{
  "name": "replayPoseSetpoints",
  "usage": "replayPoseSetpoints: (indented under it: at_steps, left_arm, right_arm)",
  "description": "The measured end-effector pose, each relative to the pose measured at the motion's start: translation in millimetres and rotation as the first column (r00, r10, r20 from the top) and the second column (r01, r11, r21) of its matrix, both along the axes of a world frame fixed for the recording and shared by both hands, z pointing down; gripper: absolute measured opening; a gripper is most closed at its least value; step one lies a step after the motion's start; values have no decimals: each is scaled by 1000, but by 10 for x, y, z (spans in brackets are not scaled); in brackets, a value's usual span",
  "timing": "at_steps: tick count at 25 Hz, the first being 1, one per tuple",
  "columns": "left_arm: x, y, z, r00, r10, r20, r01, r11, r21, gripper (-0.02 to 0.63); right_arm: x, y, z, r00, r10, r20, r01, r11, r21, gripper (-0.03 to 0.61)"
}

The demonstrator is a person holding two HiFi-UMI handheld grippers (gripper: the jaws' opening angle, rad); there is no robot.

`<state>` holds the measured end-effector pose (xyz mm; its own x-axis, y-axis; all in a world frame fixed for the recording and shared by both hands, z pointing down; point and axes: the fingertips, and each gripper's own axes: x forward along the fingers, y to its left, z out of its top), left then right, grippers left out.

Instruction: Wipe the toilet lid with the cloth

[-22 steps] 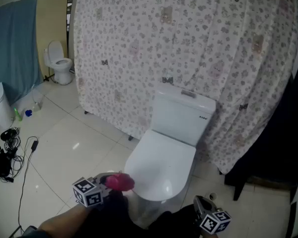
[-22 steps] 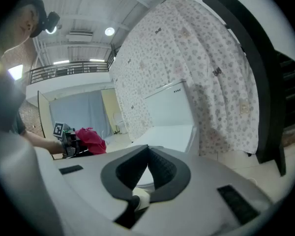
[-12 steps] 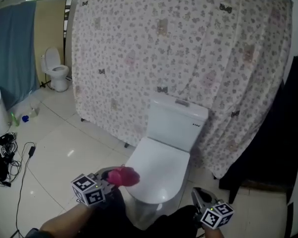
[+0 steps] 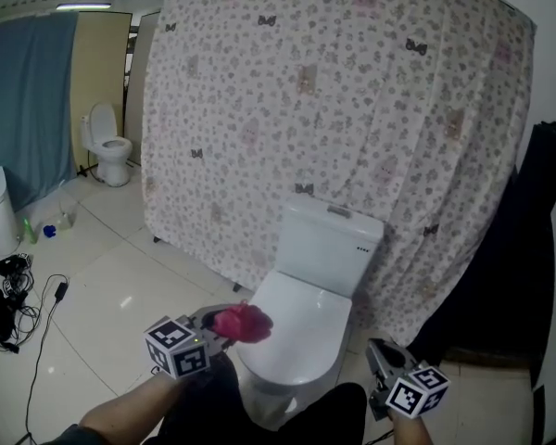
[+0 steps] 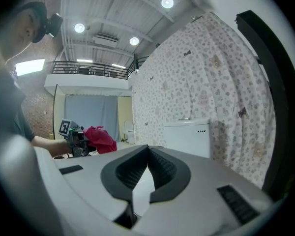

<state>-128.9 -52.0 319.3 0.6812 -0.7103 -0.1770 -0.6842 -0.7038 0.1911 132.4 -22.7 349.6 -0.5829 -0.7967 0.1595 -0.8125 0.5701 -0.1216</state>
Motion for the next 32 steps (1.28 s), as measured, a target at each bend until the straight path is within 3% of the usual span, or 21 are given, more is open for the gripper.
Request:
replayPoseSetpoints:
  at_steps: [13,22,32]
  left_arm:
    - [178,32,-75,999,26,32,-25,1000,-9,78]
    - [300,-407,98,999,29,21,-28,997,-67,78]
    - [260,-780,128,1000,21,21,-20,997,-71,78]
  right_arm:
    - [-13,11,-174,1000,-15,23,15,1000,4,5]
    - [69,-457,-12,999,2,39,-1,1000,-24,5]
    - [16,-776,-13,999,-5,41,5,1000,-13,5]
